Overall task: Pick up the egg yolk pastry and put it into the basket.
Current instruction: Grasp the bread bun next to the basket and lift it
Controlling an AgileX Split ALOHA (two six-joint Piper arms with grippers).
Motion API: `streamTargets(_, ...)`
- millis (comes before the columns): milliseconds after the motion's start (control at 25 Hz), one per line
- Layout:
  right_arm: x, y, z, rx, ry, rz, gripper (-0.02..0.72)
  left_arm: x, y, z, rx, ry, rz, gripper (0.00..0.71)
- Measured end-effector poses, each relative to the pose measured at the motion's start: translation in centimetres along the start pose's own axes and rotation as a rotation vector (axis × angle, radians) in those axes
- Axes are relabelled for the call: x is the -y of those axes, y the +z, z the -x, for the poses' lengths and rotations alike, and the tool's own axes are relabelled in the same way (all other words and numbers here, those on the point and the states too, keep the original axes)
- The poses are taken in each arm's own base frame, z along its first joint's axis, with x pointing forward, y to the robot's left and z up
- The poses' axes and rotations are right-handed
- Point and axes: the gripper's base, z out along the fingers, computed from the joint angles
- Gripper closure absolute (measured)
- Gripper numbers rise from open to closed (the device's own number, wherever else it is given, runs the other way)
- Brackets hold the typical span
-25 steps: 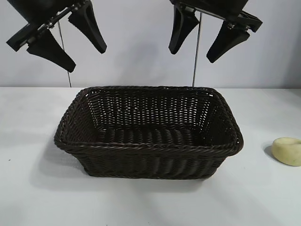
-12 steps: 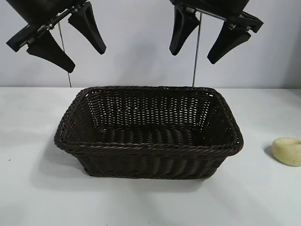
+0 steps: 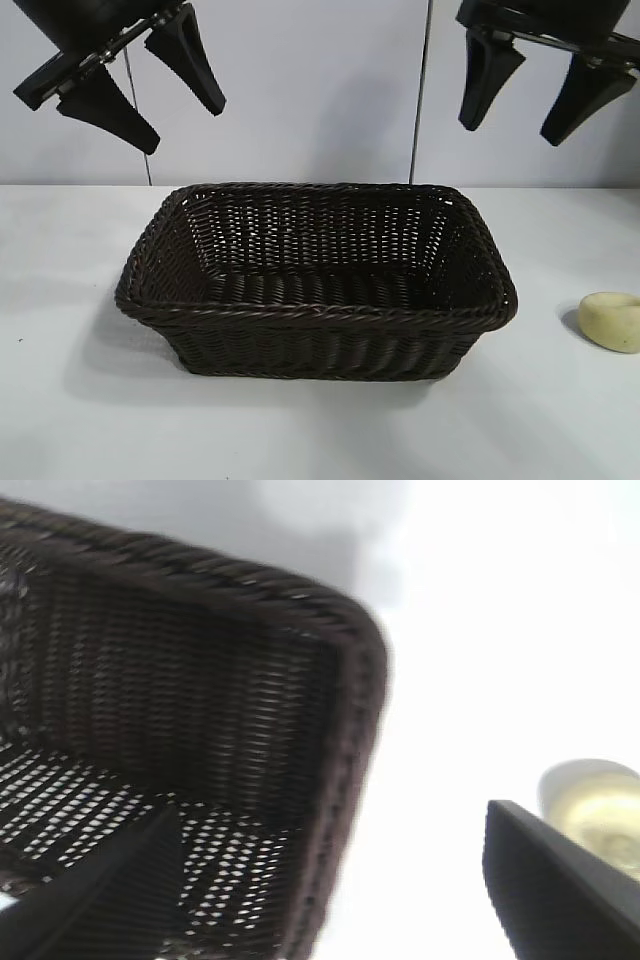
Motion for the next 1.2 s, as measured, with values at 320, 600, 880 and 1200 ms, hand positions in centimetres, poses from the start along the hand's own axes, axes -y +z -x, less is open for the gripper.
streamTargets(320, 1.6, 1.6, -2.5, -0.105, -0.003, -0.088, 0.124, 0.0, 0.0, 0.0, -0.001, 0.0, 0.0, 0.212)
streamTargets(600, 2.8, 3.8, -5.1, -0.225, 0.001, -0.169, 0.125, 0.0, 0.0, 0.0, -0.002, 0.0, 0.0, 0.212)
streamTargets(880, 3.5, 6.5, -6.2, -0.218, 0.027, -0.204, 0.125, 0.0, 0.0, 0.0, -0.004, 0.0, 0.0, 0.212)
streamTargets(1200, 4.3, 7.6, -6.1, -0.19, 0.059, -0.269, 0.125, 0.0, 0.0, 0.0, -0.004, 0.0, 0.0, 0.212)
